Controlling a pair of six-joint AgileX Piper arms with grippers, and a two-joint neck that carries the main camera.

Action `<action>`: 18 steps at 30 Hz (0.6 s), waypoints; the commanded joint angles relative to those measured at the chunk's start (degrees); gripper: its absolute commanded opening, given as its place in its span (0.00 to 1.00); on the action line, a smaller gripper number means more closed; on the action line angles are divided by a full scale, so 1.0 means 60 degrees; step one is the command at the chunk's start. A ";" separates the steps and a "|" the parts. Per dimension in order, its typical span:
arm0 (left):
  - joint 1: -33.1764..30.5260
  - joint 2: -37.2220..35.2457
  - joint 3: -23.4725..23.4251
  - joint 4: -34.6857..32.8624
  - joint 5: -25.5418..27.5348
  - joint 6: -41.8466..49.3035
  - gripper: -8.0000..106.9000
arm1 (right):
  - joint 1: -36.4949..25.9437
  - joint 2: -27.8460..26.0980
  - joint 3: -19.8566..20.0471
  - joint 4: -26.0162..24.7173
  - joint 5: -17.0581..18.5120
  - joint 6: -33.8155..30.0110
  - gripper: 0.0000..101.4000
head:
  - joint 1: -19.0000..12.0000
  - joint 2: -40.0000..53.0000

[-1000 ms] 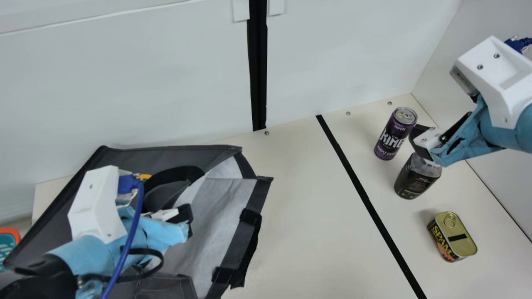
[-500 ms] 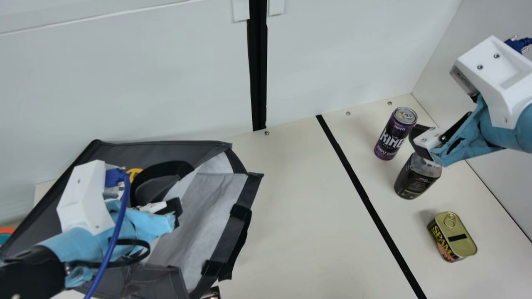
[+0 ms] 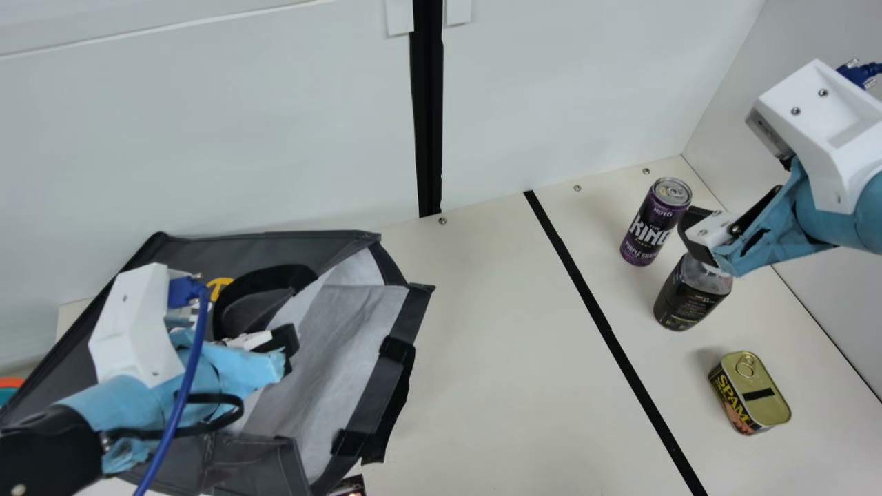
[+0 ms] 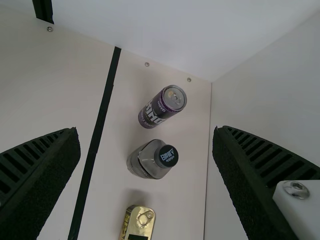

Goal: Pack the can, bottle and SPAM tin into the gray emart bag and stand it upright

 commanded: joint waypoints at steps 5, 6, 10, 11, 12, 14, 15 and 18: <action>0.0000 0.0000 0.0000 0.0000 0.0000 0.0000 0.00 | 0.0000 0.0000 0.0000 0.0000 0.0000 0.0000 0.94 | -0.0216 -0.0023; 0.0000 0.0000 0.0000 0.0000 0.0000 0.0000 0.00 | 0.0000 0.0000 0.0000 0.0000 0.0000 0.0000 0.94 | -0.0216 -0.0023; 0.0000 0.0000 0.0000 0.0000 0.0000 0.0000 0.00 | 0.0000 0.0000 0.0000 0.0000 0.0000 0.0000 0.94 | -0.0216 -0.0023; 0.0000 0.0000 0.0000 0.0000 0.0000 0.0000 0.00 | 0.0000 0.0000 0.0000 0.0000 0.0000 0.0000 0.94 | -0.0216 -0.0023; 0.0000 0.0000 0.0000 0.0000 0.0000 0.0000 0.00 | 0.0000 0.0000 0.0000 0.0000 0.0000 0.0000 0.94 | -0.0216 -0.0023; 0.0000 0.0000 0.0000 0.0000 0.0000 0.0000 0.00 | 0.0000 0.0000 0.0000 0.0000 0.0000 0.0000 0.94 | -0.0216 -0.0023; 0.0000 0.0000 0.0000 0.0000 0.0000 0.0000 0.00 | 0.0000 0.0000 0.0000 0.0000 0.0000 0.0000 0.94 | -0.0216 -0.0023; 0.0000 0.0000 0.0000 0.0000 0.0000 0.0000 0.00 | 0.0000 0.0000 0.0000 0.0000 0.0000 0.0000 0.94 | -0.0216 -0.0023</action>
